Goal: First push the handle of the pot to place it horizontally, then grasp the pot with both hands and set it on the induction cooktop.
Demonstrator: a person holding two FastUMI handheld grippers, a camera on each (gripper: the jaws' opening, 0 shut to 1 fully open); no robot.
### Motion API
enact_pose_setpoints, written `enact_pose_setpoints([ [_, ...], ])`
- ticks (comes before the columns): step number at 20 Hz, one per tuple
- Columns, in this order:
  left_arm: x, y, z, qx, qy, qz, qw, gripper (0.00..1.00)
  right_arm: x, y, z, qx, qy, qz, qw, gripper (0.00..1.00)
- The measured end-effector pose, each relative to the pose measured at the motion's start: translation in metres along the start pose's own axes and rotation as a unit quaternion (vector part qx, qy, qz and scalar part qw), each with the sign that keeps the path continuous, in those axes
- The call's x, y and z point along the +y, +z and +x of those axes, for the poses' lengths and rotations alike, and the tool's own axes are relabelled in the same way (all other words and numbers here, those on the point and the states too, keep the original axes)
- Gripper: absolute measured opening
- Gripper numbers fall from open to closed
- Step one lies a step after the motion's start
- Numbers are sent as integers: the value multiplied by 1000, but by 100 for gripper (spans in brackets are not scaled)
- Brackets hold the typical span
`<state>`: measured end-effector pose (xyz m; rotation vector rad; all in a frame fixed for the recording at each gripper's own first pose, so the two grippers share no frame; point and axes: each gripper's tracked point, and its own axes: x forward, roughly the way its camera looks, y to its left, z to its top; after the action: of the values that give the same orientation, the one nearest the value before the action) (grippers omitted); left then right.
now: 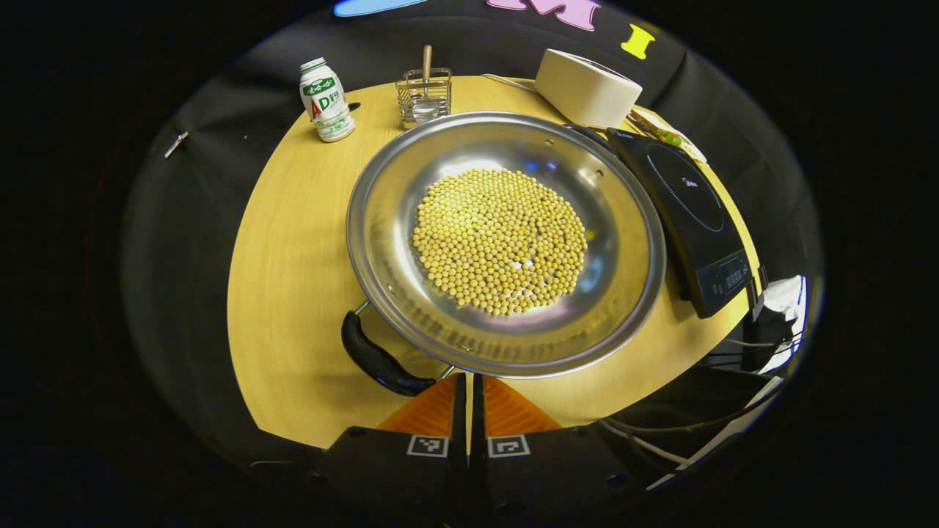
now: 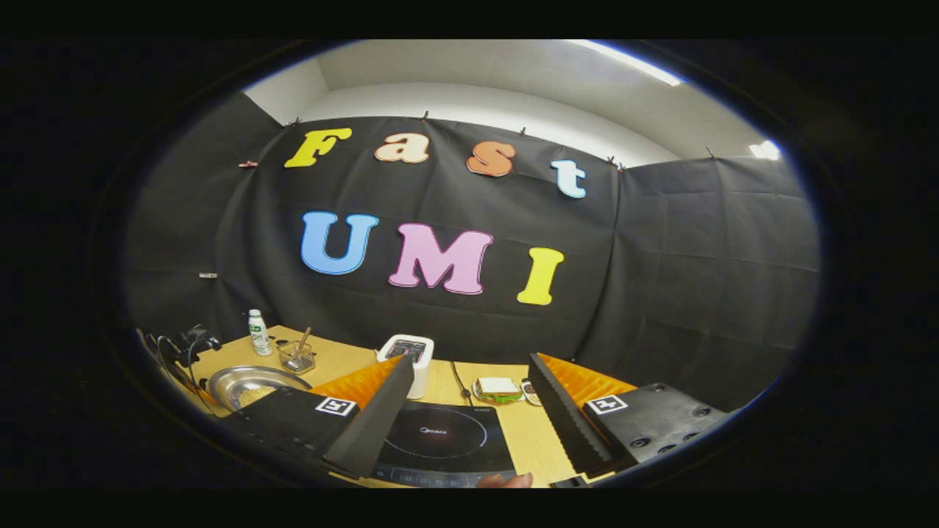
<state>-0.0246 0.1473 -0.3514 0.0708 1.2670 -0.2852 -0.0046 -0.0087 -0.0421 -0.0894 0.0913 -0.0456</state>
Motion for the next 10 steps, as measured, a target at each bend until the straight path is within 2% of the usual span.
enact_pose_setpoints([
  [10,89,33,15,9,88,65,994,5,7,-8,2,13,-11,-5,1000,97],
])
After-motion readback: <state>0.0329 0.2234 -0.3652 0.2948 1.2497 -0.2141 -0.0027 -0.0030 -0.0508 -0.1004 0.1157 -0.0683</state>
